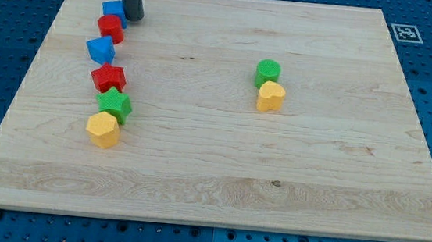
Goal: Adjust the stars and hexagon to the vertical line
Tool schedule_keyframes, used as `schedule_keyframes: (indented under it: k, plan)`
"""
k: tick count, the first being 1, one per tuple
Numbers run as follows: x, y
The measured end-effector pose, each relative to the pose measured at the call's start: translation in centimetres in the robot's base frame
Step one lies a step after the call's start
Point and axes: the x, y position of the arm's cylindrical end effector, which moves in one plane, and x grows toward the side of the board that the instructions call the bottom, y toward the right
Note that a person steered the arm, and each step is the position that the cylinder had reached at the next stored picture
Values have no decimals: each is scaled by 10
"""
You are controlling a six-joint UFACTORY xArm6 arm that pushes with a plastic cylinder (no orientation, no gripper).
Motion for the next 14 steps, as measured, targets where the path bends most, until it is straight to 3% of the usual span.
schedule_keyframes:
  k: [2, 5, 7, 9, 10, 14]
  plan:
    - [0, -1]
    - [-15, 102]
    - [31, 98]
    - [147, 95]
    - [171, 92]
    - [172, 35]
